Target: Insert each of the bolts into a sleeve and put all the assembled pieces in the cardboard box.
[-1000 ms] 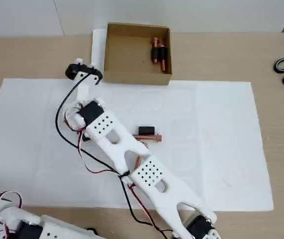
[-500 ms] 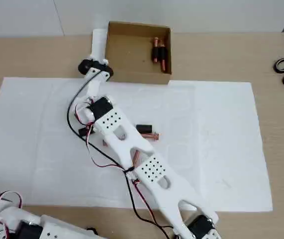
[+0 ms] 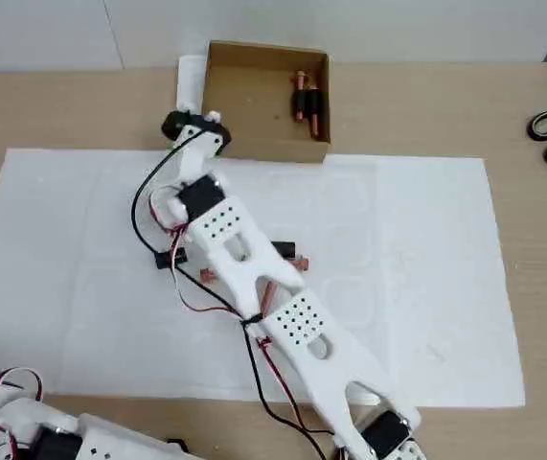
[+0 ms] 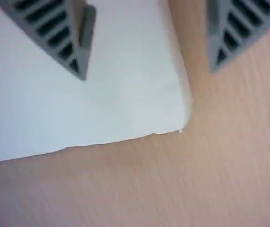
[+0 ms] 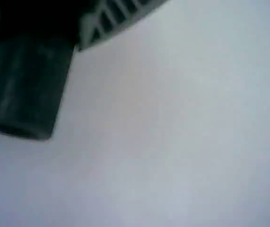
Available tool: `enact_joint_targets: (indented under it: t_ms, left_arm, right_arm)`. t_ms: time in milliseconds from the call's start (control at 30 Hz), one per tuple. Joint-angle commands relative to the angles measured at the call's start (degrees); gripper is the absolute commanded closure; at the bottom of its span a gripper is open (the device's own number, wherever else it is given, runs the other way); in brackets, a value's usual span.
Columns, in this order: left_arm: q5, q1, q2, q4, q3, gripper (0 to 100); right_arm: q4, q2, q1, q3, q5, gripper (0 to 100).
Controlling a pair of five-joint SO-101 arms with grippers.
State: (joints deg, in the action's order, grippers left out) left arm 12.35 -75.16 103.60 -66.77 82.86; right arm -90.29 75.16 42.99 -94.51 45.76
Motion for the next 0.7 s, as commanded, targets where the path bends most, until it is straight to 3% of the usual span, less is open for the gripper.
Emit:
enact_joint_targets:
  t_ms: [0,133,200,300,467,667]
  left_arm:
    - [-0.26,4.75,0.7,-1.14,-2.59,84]
    - [-0.26,20.57,0.62,-5.54,-8.66,84]
    - [-0.26,30.42,0.62,-4.66,-10.42,84]
    - [-0.09,40.53,0.53,-0.35,-10.86,84]
    - [-0.35,44.4,-3.69,8.18,-11.12,84]
    - [-2.81,44.4,-16.97,13.54,-12.0,84]
  right_arm:
    - [-6.81,-9.98,-0.31,-1.58,-9.05,99.6]
    - [-6.81,-15.25,-1.89,-1.76,-17.32,99.6]
    - [-7.16,-17.8,-2.24,-1.58,-19.25,99.6]
    - [-7.34,-20.97,-2.95,-1.49,-29.98,99.6]
    - [-7.43,-25.89,-4.62,-1.49,-52.66,99.6]
    - [-7.87,-36.44,-5.14,1.05,-65.05,99.6]
